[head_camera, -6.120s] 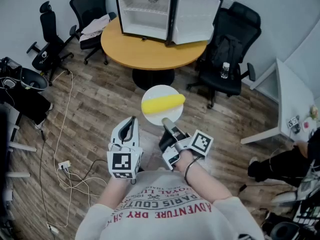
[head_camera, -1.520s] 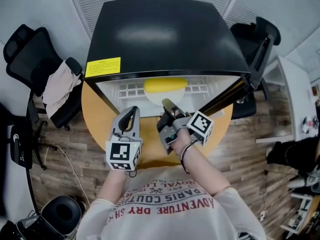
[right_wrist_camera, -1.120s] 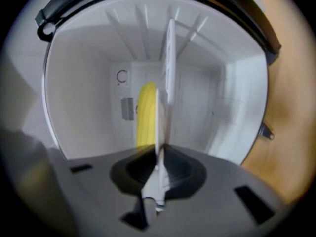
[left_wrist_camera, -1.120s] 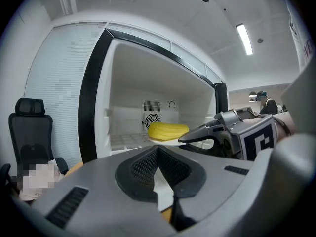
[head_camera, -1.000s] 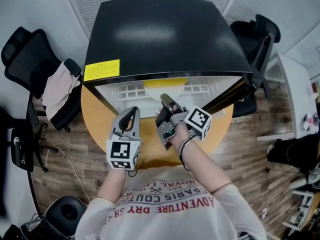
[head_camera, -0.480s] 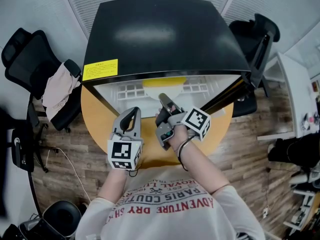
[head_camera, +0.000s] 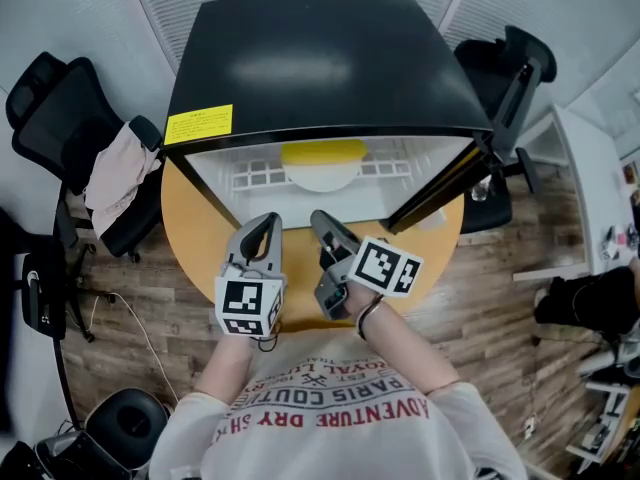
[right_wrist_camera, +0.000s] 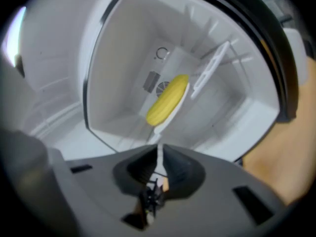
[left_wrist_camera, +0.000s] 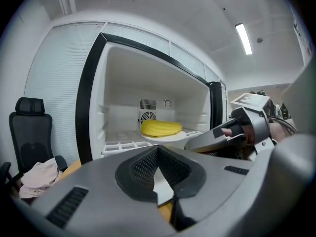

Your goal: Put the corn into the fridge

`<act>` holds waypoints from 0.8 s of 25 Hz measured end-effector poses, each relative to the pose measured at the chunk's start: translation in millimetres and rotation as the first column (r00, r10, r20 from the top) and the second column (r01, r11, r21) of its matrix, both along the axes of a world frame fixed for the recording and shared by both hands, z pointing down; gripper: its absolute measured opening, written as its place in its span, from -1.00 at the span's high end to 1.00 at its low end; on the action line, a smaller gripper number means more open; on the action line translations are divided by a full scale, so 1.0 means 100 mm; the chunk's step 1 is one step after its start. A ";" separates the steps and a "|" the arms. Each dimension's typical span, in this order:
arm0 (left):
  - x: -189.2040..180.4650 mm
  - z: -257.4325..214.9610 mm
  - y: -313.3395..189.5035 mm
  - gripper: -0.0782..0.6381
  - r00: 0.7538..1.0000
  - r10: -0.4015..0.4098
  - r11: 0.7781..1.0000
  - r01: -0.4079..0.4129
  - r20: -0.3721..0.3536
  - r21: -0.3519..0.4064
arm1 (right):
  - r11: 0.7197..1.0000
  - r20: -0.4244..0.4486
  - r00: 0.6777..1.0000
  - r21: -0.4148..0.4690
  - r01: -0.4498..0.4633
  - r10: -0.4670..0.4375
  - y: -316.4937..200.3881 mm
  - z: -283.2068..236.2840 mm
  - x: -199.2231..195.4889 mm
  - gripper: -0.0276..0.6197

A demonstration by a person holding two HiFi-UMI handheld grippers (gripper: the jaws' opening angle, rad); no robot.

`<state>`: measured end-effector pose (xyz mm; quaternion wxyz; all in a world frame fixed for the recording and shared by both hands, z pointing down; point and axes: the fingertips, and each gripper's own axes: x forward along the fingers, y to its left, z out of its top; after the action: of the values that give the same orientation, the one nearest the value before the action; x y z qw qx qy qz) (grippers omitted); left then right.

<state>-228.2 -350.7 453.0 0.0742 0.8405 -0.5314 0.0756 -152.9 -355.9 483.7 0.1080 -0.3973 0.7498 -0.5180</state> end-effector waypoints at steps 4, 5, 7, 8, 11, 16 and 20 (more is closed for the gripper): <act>0.09 -0.04 0.09 0.71 1.000 0.008 1.000 -0.008 -0.003 0.013 | 0.975 -0.236 0.972 0.218 0.045 0.008 0.05 -0.13 0.16 0.80; 0.11 -0.05 0.11 0.71 1.000 0.010 1.000 -0.010 0.002 0.020 | 0.957 -0.319 0.947 0.283 0.061 0.034 0.05 -0.17 0.21 0.80; 0.15 -0.08 0.15 0.71 1.000 0.014 0.999 -0.015 0.006 0.034 | 0.909 -0.470 0.876 0.404 0.104 0.109 0.07 -0.26 0.33 0.80; 0.18 -0.09 0.17 0.71 1.000 0.017 0.999 -0.017 0.002 0.038 | 0.882 -0.527 0.837 0.454 0.128 0.149 0.08 -0.32 0.37 0.80; 0.24 -0.11 0.21 0.71 1.000 0.019 0.999 -0.018 -0.011 0.041 | 0.811 -0.613 0.751 0.554 0.186 0.247 0.12 -0.48 0.49 0.80; 0.33 -0.19 0.28 0.71 0.999 0.033 0.997 -0.033 -0.003 0.076 | 0.727 -0.668 0.679 0.623 0.288 0.304 0.21 -0.60 0.55 0.80; 0.41 -0.24 0.36 0.71 0.998 0.060 0.993 -0.059 0.000 0.104 | 0.723 -0.692 0.660 0.612 0.321 0.293 0.28 -0.54 0.61 0.81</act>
<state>-186.7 -314.8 429.0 0.0290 0.8589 -0.5091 0.0485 -92.3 -328.1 429.5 -0.0758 -0.4974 0.8641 0.0115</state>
